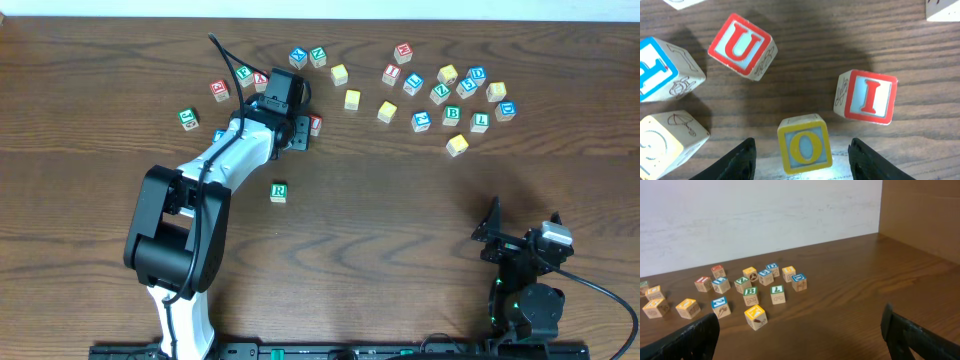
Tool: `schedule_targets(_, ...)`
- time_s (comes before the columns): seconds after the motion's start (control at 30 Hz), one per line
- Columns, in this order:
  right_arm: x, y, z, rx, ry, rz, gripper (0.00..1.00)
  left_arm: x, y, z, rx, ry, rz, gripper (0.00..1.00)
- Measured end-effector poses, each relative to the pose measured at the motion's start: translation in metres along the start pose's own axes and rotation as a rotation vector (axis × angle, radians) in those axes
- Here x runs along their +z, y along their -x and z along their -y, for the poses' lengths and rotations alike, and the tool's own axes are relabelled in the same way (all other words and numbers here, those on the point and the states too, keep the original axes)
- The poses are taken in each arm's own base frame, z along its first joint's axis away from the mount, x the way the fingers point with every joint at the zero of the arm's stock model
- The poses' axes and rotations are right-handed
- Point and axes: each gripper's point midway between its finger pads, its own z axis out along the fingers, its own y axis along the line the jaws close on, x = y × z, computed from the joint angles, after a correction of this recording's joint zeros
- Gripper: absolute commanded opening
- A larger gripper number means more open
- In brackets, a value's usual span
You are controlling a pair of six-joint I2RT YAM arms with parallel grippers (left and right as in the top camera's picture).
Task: Spell out ROBOT
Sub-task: 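Lower the open left gripper down around the yellow O block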
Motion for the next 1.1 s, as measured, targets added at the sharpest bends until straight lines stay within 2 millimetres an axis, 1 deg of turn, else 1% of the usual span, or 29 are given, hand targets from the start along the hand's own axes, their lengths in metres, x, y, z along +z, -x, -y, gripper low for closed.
schedule_targets(0.13, 0.000, 0.000, 0.000, 0.000, 0.000, 0.000, 0.99, 0.000, 0.002, 0.000, 0.000, -0.001, 0.008, 0.59)
schedule_targets(0.37, 0.000, 0.000, 0.000, 0.000, 0.000, 0.000, 0.99, 0.000, -0.003, -0.001, 0.001, 0.002, -0.014, 0.59)
schedule_targets(0.53, 0.000, 0.000, 0.000, 0.000, 0.000, 0.000, 0.99, 0.000, -0.003, -0.001, 0.001, 0.002, -0.013, 0.58)
schedule_targets(0.93, 0.000, 0.000, 0.000, 0.000, 0.000, 0.000, 0.99, 0.000, 0.002, 0.000, 0.005, -0.002, 0.010, 0.59)
schedule_targets(1.03, 0.000, 0.000, 0.000, 0.000, 0.000, 0.000, 0.99, 0.005, 0.000, 0.000, 0.005, 0.000, 0.000, 0.59)
schedule_targets(1.1, 0.000, 0.000, 0.000, 0.000, 0.000, 0.000, 0.99, 0.013, -0.007, -0.001, 0.006, 0.004, -0.023, 0.58)
